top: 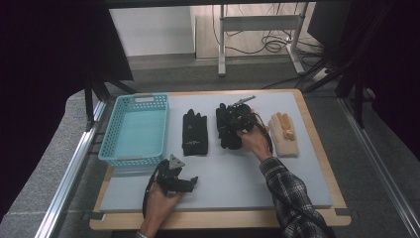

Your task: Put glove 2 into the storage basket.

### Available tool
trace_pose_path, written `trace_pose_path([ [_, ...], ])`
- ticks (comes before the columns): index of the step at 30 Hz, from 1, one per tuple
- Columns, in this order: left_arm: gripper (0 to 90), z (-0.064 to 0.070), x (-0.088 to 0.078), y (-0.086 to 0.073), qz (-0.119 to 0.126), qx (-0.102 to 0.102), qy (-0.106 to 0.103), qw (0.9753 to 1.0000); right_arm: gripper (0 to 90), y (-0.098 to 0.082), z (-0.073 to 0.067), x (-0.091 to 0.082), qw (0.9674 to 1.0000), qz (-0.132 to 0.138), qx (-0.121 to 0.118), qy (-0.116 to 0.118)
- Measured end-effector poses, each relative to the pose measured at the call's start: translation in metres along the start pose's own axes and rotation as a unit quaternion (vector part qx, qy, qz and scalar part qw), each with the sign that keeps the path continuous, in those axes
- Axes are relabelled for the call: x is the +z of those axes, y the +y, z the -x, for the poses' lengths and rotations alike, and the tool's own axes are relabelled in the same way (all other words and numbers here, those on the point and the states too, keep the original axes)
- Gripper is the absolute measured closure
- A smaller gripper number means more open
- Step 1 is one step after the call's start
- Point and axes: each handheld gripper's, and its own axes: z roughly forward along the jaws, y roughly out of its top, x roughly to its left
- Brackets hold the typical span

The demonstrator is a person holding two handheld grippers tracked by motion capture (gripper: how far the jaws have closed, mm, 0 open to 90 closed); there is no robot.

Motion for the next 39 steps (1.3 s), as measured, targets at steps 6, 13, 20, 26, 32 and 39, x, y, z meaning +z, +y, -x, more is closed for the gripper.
trace_pose_path([
  [6,7.9,0.0,0.0,0.0,0.0,0.001,0.0,1.0,81.5,0.002,-0.013,-0.039,0.9993,0.031,0.003,0.021],
  [13,7.2,0.0,0.0,0.0,-0.001,0.002,-0.001,1.0,81.3,-0.023,-0.034,-0.074,0.9983,0.043,0.004,0.038],
  [20,7.2,0.001,0.0,0.0,0.0,0.002,0.001,1.0,81.2,-0.056,-0.049,-0.089,0.9979,0.036,0.013,0.053],
  [26,7.3,0.001,0.001,0.0,0.0,0.0,0.001,1.0,80.7,-0.091,-0.074,-0.082,0.9974,0.015,0.009,0.069],
  [32,7.3,0.001,0.0,0.0,-0.001,0.001,0.002,1.0,53.0,-0.113,-0.087,-0.061,0.9988,0.0,-0.017,0.046],
  [39,7.3,0.001,0.0,0.0,-0.001,0.001,0.002,1.0,48.3,-0.115,-0.069,-0.084,0.9987,0.03,0.005,0.042],
])
